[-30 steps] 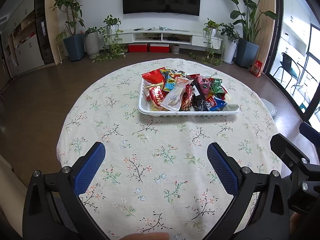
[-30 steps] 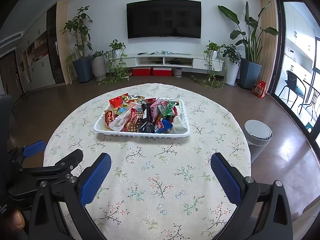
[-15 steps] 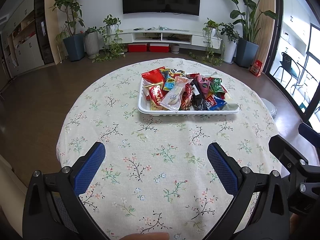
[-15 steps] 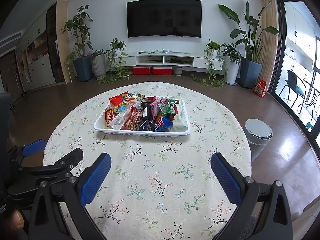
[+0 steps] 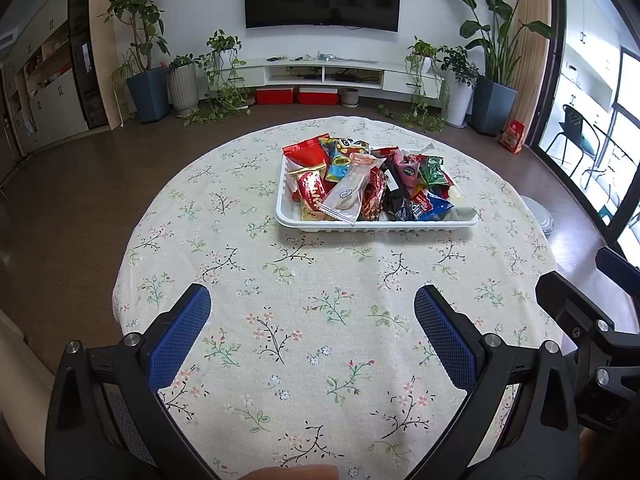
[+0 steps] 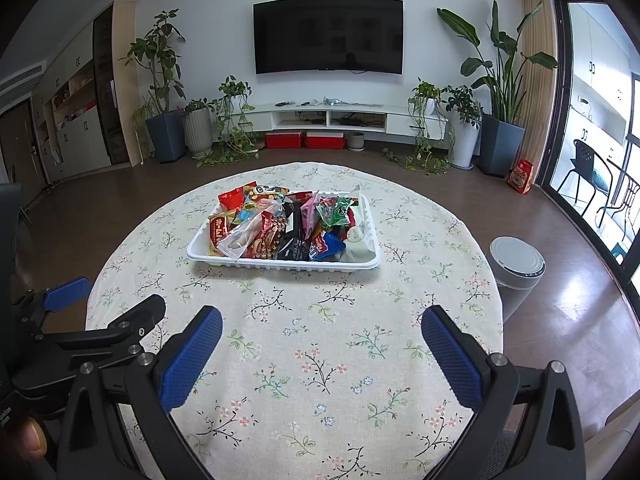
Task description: Organize snacks
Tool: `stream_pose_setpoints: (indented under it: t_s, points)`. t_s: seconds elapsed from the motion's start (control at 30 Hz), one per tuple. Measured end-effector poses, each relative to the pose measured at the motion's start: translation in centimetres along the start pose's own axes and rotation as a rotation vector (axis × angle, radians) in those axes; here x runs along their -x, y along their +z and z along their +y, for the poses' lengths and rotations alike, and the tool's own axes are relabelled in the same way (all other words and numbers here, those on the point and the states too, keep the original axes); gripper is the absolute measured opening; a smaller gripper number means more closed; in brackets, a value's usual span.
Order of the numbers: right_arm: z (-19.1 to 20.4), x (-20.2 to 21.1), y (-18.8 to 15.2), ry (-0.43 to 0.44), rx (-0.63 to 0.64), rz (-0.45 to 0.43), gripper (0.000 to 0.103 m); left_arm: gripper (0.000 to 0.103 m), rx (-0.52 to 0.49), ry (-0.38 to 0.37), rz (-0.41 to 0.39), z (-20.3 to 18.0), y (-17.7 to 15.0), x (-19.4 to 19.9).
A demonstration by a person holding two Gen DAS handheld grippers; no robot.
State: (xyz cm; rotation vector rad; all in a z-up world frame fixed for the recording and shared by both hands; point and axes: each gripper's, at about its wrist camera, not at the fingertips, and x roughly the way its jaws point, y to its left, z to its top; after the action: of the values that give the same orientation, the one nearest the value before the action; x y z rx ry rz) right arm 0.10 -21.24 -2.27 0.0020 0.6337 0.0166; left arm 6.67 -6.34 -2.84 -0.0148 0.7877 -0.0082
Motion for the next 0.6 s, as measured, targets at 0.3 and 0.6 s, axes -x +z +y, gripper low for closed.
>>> stream_pose_setpoints:
  t_s: [0.3, 0.6]
  points:
    - [-0.04, 0.01, -0.29, 0.0, 0.0, 0.005, 0.102, 0.103, 0.001, -0.001, -0.001, 0.01, -0.03, -0.01]
    - [-0.07, 0.03, -0.27, 0.0, 0.0, 0.005, 0.102, 0.103, -0.001, 0.0, -0.001, -0.02, -0.03, 0.01]
